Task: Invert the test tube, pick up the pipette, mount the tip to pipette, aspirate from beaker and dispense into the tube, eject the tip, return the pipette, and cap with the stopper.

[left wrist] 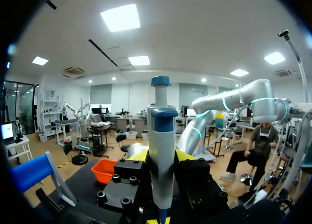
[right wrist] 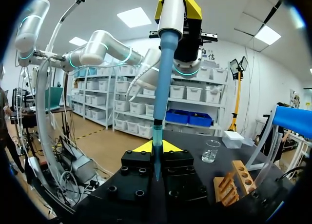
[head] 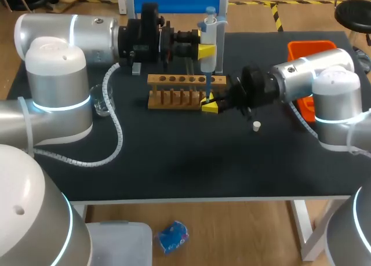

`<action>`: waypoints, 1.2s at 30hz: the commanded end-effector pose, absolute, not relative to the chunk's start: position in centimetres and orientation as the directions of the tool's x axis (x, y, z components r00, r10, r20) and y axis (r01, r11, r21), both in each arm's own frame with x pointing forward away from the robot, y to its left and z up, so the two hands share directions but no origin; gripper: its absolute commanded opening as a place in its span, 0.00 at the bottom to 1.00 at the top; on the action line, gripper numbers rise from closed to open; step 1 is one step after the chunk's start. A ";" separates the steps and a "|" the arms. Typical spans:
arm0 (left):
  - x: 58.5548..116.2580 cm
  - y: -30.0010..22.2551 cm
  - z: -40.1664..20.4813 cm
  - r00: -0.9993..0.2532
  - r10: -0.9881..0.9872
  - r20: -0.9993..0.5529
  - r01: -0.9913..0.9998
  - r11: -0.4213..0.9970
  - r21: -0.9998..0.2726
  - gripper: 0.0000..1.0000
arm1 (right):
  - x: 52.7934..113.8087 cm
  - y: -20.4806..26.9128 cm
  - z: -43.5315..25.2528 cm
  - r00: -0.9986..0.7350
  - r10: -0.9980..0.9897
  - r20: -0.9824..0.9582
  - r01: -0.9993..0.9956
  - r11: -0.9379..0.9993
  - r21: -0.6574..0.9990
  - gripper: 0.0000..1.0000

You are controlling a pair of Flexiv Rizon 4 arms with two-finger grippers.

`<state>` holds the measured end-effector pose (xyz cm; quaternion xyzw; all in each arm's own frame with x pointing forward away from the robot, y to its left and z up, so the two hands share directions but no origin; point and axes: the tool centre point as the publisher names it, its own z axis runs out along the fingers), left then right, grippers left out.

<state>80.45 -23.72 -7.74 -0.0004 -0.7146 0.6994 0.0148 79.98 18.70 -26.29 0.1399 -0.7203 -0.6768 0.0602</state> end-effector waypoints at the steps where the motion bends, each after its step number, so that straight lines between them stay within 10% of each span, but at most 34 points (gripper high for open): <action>1: 80.4 -23.8 -8.1 -1.000 0.019 0.022 -0.021 0.024 -0.999 0.00 | 79.8 18.6 -25.6 -0.955 -0.277 -0.104 -0.122 0.047 0.991 0.00; 36: 80.4 -23.8 -8.1 -1.000 0.019 0.022 -0.021 0.024 -0.999 0.00 | 80.1 18.7 -24.9 -0.955 -0.274 -0.116 -0.137 0.061 0.989 0.00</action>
